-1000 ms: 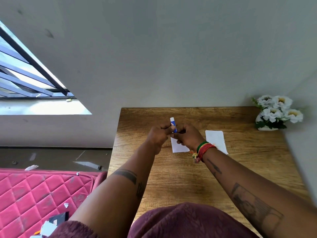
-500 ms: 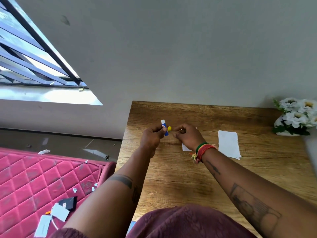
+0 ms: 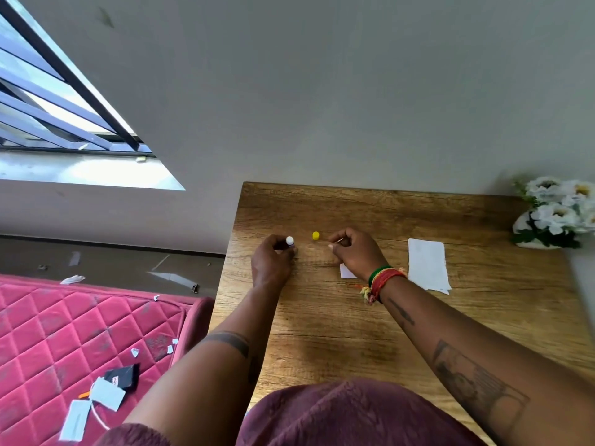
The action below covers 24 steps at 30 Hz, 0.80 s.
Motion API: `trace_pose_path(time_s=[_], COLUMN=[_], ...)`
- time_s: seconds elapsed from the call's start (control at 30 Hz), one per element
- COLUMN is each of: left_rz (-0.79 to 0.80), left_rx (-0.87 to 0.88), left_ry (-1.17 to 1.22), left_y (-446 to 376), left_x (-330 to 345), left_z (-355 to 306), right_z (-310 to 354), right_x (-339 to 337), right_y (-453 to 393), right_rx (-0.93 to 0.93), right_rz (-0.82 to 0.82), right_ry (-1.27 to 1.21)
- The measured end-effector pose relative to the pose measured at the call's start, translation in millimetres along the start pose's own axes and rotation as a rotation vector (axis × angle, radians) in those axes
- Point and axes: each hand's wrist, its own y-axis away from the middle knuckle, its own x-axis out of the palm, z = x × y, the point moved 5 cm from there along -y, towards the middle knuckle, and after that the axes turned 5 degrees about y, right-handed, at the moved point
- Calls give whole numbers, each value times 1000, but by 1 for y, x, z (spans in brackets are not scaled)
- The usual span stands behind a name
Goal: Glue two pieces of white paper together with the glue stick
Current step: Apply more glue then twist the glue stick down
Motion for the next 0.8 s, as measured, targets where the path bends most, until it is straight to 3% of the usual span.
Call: trace_pose_path(time_s=[0.53,0.8], left_rz=[-12,60], left_rx=[-50,74], left_ry=[-67,-148], left_y=[21,47], left_x=[4,38], left_z=[11,-3], right_z=[-13,-34], right_x=[-17,-37], right_y=[18,43], right_rx=[21,70], right_rz=[-76,-131], right_ry=[-30,-84])
